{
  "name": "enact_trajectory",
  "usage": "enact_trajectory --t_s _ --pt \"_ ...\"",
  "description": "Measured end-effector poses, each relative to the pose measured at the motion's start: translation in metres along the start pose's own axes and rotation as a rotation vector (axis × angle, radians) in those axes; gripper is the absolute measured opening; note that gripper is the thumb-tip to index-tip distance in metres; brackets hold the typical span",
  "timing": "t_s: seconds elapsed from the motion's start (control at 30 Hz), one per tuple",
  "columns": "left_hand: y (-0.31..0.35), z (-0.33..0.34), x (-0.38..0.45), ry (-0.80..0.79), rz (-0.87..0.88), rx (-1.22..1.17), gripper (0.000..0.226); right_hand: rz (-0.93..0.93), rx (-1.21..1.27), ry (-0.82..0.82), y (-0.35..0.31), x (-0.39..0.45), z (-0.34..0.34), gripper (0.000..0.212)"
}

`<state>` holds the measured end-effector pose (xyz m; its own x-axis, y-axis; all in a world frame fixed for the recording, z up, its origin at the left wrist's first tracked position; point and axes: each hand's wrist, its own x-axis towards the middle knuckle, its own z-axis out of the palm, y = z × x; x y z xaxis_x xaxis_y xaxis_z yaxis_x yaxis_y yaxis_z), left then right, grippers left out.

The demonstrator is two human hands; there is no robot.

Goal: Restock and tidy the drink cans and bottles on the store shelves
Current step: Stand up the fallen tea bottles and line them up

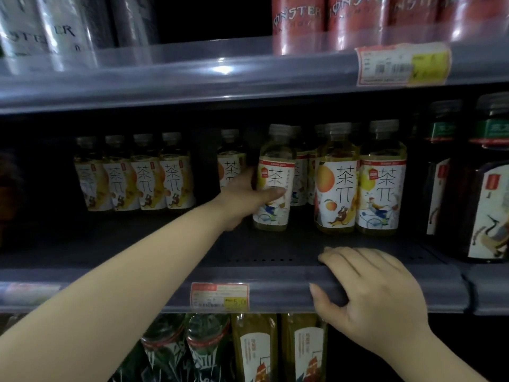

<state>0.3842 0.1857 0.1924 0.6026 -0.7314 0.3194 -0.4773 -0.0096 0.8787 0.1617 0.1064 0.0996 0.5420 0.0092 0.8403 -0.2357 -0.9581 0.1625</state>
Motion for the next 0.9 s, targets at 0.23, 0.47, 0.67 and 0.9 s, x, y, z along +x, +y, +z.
enact_trajectory --t_s 0.23,0.47,0.67,0.9 --pt "0.004 0.024 0.0 -0.066 0.006 -0.037 0.057 -0.031 -0.01 0.043 0.002 -0.001 0.006 0.043" --pt "0.008 0.033 -0.002 -0.057 -0.023 0.066 0.062 -0.052 0.022 0.047 0.005 -0.002 0.012 0.064" --pt "0.004 0.04 0.002 -0.037 -0.003 0.102 0.062 -0.048 -0.029 0.087 0.002 0.0 0.007 0.049" --pt "0.009 0.038 -0.004 -0.035 0.006 0.128 0.06 0.002 -0.022 0.022 0.001 -0.001 0.003 0.041"
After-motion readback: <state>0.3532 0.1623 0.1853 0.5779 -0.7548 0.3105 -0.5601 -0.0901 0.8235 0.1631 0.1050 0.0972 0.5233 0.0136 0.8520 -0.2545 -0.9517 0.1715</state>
